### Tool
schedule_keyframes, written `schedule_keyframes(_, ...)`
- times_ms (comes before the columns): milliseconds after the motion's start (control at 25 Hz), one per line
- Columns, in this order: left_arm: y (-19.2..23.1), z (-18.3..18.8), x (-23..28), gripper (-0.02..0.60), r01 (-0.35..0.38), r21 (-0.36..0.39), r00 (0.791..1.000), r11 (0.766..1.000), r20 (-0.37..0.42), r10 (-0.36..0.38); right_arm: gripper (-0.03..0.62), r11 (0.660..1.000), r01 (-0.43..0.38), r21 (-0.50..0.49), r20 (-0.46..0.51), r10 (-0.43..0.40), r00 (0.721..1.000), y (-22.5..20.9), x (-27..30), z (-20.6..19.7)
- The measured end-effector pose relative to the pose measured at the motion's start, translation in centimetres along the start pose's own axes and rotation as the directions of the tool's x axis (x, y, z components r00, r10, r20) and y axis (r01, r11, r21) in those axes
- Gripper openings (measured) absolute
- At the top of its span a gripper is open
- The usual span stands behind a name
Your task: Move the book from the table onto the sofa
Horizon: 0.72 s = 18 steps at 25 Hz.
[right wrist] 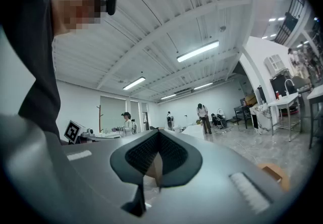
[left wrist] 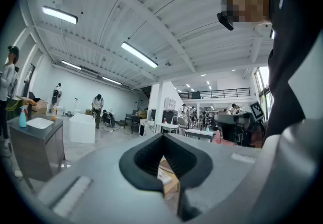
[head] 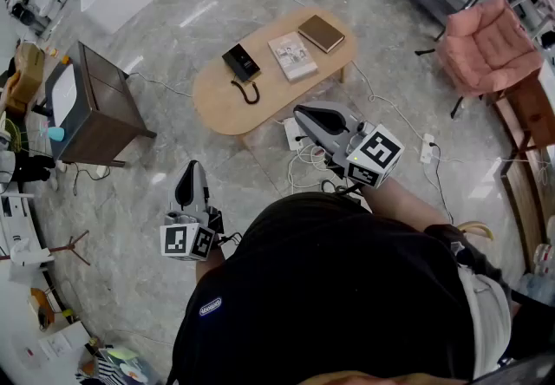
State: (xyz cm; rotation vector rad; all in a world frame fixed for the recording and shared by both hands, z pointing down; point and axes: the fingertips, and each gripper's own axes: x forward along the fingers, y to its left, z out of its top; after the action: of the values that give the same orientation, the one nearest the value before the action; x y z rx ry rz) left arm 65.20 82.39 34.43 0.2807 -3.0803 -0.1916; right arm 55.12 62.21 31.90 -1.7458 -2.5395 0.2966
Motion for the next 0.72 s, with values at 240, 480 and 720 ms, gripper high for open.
schedule_keyframes(240,-0.2,0.4,-0.3,0.000,0.016,-0.018,1.000,1.000,0.009,-0.016,0.028,1.000,0.002,-0.006,-0.004,-0.002,1.000,0.6,0.0,0.0)
schedule_keyframes(480,0.9,-0.4,-1.0,0.000,0.007,0.000,1.000,1.000,-0.010,-0.007,0.028,1.000,0.004,-0.014,-0.006,-0.004,1.000,1.4,0.4,0.0)
schedule_keyframes(720,1.5,-0.4,-1.8,0.000,0.022,-0.012,1.000,1.000,-0.004,-0.022,0.028,1.000,0.018,-0.018,-0.002,-0.018,1.000,2.4,0.8,-0.2)
